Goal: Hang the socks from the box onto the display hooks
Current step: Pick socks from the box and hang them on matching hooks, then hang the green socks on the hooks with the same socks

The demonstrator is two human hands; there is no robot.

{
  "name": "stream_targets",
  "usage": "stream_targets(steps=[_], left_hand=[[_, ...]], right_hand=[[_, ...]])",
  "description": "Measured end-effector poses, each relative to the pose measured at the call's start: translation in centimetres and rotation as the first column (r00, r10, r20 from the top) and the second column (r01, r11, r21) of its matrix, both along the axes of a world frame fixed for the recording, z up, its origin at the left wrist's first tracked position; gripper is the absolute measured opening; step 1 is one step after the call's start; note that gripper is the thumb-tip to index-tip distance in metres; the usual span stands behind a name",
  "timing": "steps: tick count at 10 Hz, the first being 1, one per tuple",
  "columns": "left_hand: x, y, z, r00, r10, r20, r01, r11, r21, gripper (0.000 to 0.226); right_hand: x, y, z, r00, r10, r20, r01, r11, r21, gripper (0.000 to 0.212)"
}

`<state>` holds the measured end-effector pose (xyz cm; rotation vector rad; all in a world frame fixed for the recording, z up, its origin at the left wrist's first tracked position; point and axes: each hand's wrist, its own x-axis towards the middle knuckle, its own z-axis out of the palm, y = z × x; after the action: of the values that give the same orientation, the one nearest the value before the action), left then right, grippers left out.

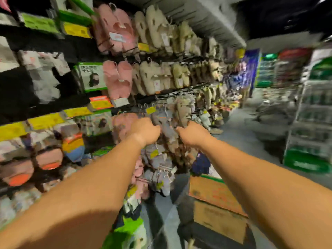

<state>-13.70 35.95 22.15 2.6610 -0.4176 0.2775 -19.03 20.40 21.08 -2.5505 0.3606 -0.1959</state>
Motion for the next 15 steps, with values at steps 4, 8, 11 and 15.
stream_targets(steps=[4,8,11,15], left_hand=[[0.2,-29.3,-8.9,0.919,-0.312,-0.243,0.305,0.95,-0.065,0.032],[9.2,-39.7,-21.5,0.816,-0.327,-0.477,0.332,0.94,-0.078,0.048],[19.1,-48.0,-33.9,0.638,-0.316,-0.702,0.316,0.939,-0.135,0.03],[21.0,-54.5,-39.7,0.435,-0.203,-0.877,-0.024,0.971,-0.237,0.046]], right_hand=[[-6.9,-27.0,-6.1,0.946,-0.281,-0.164,0.256,0.954,-0.156,0.038],[3.2,-36.2,-20.3,0.879,-0.312,-0.36,0.325,0.945,-0.027,0.04],[13.4,-41.8,-30.7,0.823,-0.266,-0.502,0.303,0.953,-0.007,0.037],[18.3,-47.1,-37.9,0.752,-0.252,-0.609,0.402,0.907,0.122,0.037]])
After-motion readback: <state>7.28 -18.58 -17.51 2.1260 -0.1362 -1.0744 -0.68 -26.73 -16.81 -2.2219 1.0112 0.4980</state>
